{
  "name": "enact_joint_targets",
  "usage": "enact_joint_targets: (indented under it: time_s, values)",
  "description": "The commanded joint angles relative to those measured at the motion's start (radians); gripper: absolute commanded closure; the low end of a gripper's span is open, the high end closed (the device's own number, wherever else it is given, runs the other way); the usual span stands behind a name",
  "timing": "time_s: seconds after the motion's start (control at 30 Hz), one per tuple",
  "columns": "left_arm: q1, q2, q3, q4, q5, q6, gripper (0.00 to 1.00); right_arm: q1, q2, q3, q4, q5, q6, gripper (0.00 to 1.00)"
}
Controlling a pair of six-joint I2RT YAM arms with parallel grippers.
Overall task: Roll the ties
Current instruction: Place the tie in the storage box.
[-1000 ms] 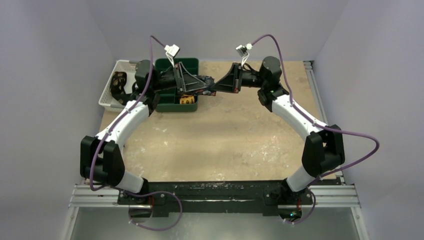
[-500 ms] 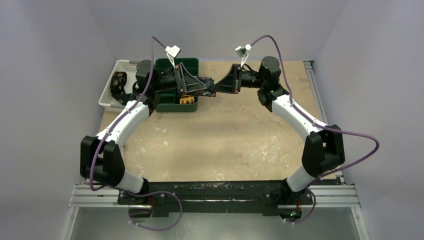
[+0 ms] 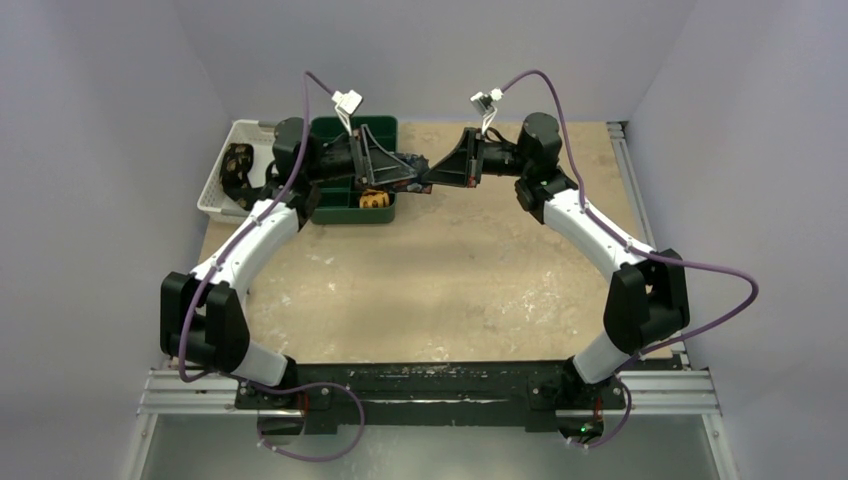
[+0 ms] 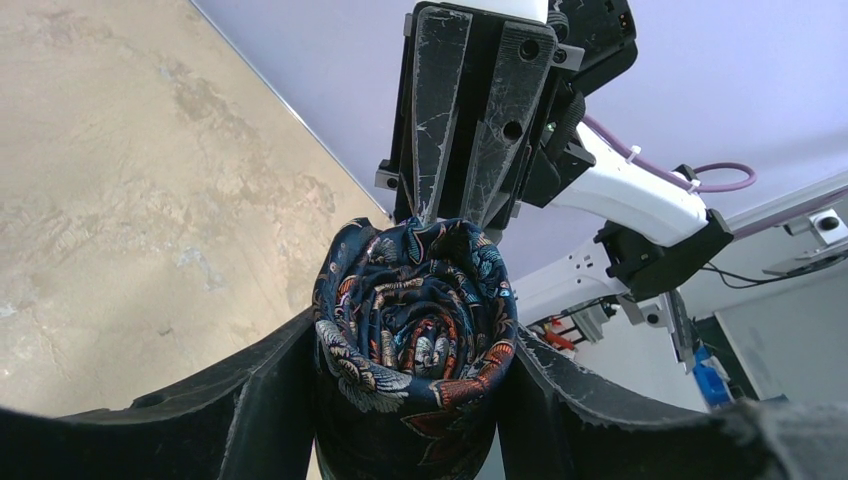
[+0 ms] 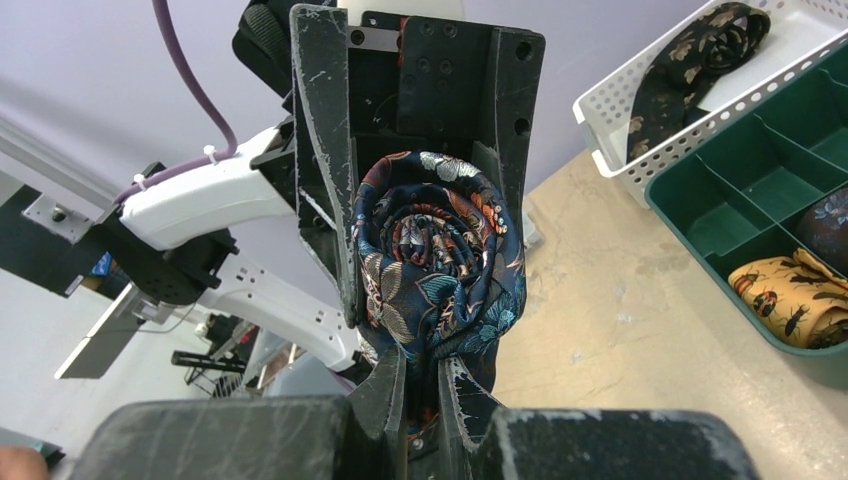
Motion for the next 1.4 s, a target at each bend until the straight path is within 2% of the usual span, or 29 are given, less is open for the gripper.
enact_joint_targets:
  time_s: [0.0, 0.1, 0.33, 0.37, 0.7, 0.83, 1.07, 1.37]
  values:
    - [-0.044, -0.002, 0.065, -0.046, -0.006, 0.073, 0.44, 0.021, 0.006, 0.041, 0.039, 0.025, -0.005, 1.00]
    - [-0.045, -0.001, 0.067, -0.057, -0.010, 0.076, 0.51, 0.022, 0.007, 0.037, 0.039, 0.025, -0.005, 1.00]
    - [-0.042, -0.016, 0.071, -0.077, 0.002, 0.103, 0.97, 0.022, 0.007, 0.041, 0.028, 0.028, -0.009, 0.98]
    - [-0.040, -0.021, 0.069, -0.092, 0.002, 0.112, 1.00, 0.023, 0.007, 0.041, 0.025, 0.028, -0.011, 0.96]
    - [-0.022, -0.043, 0.066, -0.186, -0.001, 0.163, 1.00, 0.022, 0.007, 0.047, 0.013, 0.031, -0.016, 0.78]
    - [-0.019, -0.037, 0.059, -0.143, 0.011, 0.118, 1.00, 0.022, 0.007, 0.048, 0.015, 0.029, -0.015, 0.62]
    - [0.002, -0.016, 0.043, -0.043, 0.014, 0.017, 1.00, 0.021, 0.001, 0.044, 0.012, 0.030, -0.016, 0.45]
    - [0.035, -0.017, 0.044, -0.125, -0.004, 0.051, 1.00, 0.022, 0.000, 0.050, 0.002, 0.030, -0.025, 0.12]
